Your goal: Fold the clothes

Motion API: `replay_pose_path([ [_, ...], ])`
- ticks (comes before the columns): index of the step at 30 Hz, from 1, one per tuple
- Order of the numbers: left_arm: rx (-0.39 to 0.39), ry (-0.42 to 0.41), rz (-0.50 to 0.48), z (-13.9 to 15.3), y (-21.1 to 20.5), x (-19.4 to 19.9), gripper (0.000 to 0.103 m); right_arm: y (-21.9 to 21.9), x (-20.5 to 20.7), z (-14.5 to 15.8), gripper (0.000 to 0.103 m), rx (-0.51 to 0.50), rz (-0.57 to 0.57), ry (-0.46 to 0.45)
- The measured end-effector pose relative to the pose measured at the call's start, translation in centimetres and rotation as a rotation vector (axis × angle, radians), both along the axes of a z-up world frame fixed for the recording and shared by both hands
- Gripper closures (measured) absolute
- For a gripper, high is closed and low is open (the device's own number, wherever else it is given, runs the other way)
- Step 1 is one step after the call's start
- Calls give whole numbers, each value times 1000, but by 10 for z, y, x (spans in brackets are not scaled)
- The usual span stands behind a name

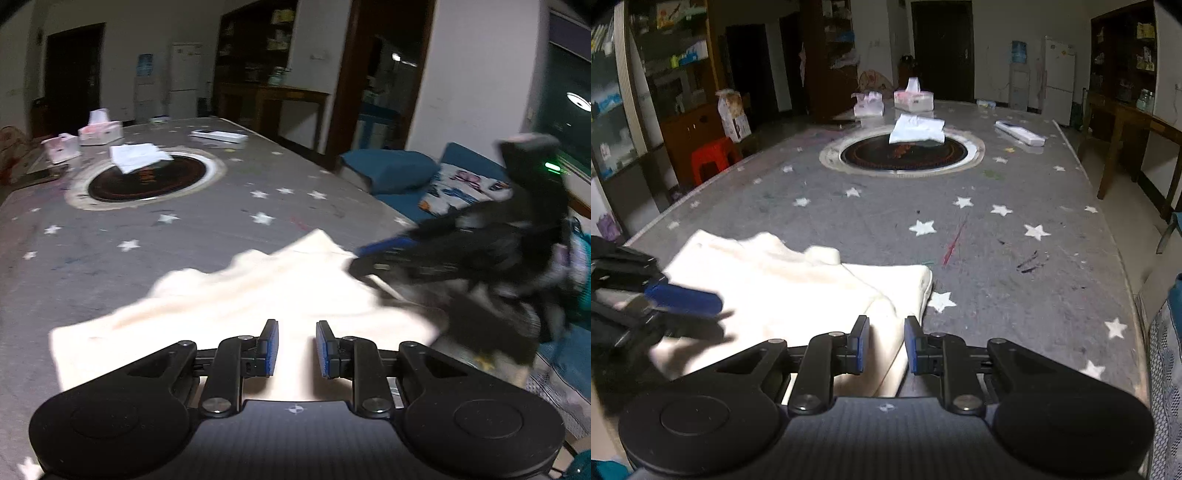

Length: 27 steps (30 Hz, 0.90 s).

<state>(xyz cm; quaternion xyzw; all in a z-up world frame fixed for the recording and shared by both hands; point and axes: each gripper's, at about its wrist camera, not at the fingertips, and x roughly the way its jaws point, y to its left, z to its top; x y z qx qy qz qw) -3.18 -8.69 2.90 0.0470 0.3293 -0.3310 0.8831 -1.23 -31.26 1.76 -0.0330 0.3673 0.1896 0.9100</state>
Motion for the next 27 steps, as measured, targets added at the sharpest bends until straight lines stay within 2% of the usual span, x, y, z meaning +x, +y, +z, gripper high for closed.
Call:
replay_pose_path([
  [2,3,3,-21,-2,-6,-3,79,3,5,-5,86,-11,-4,5],
  [3,6,5,-27,-4,-7,-4,79,4,5,-5,92,-25,-8,-5],
  [4,9,7,-32,-6,-9,-5,79,5,6,-5,93,-39,-12,-14],
  [8,17,20,-33,-12,-10,-6,79,3,9,-7,93,-45,-2,-15],
  [12,16,9,-30,-8,-8,-9,78,-6,6,5,92,-19,-3,-22],
  [15,16,4,-27,-7,-7,-10,75,-7,-8,16,91,2,32,-21],
  [20,18,3,-26,-9,-7,-12,75,3,-45,23,91,17,119,-8],
  [27,16,2,-21,-8,-5,-15,75,14,-72,6,92,-9,140,-8],
])
